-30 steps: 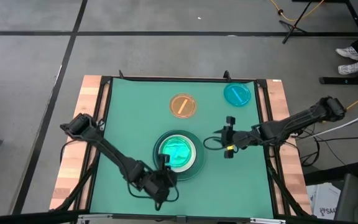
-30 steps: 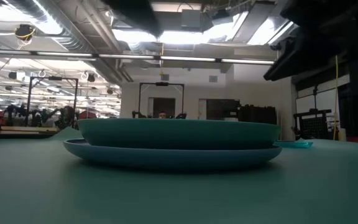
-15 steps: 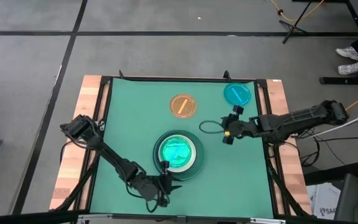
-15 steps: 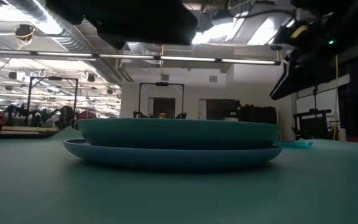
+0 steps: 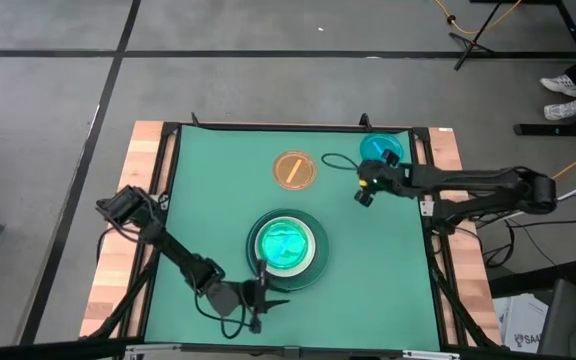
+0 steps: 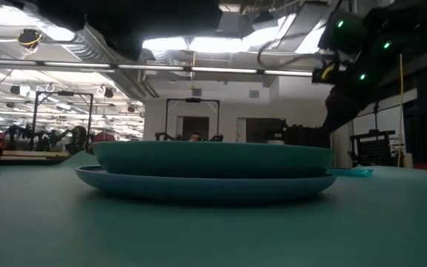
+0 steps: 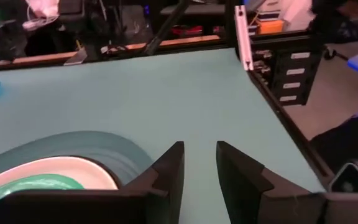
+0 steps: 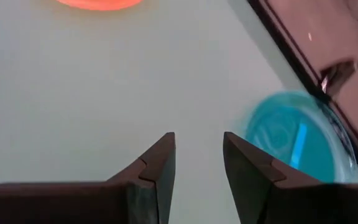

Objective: Stack plastic plates
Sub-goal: Stack the light blue plate on top of the light blue plate

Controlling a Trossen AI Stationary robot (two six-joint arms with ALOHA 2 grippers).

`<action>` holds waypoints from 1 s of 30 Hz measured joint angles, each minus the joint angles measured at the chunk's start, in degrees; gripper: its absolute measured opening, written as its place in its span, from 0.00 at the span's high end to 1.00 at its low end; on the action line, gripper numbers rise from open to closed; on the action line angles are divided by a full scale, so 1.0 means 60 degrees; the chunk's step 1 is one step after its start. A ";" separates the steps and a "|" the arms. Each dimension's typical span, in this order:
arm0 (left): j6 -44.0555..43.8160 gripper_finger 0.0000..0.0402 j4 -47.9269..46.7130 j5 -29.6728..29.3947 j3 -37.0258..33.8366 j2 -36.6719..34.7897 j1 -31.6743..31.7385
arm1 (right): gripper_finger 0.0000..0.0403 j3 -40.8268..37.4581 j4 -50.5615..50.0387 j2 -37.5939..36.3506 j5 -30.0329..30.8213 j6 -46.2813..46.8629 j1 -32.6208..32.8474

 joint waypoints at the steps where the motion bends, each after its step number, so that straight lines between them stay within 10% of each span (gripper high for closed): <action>1: 0.0050 0.78 0.0073 -0.0004 0.0000 0.0000 -0.0030 | 0.69 0.0000 -0.0004 0.0167 -0.0054 -0.0022 -0.0245; 30: 0.0065 0.78 -0.0046 -0.0007 0.0007 0.0000 -0.0029 | 0.69 -0.0004 0.1911 0.3056 -0.1148 -0.0742 -0.3832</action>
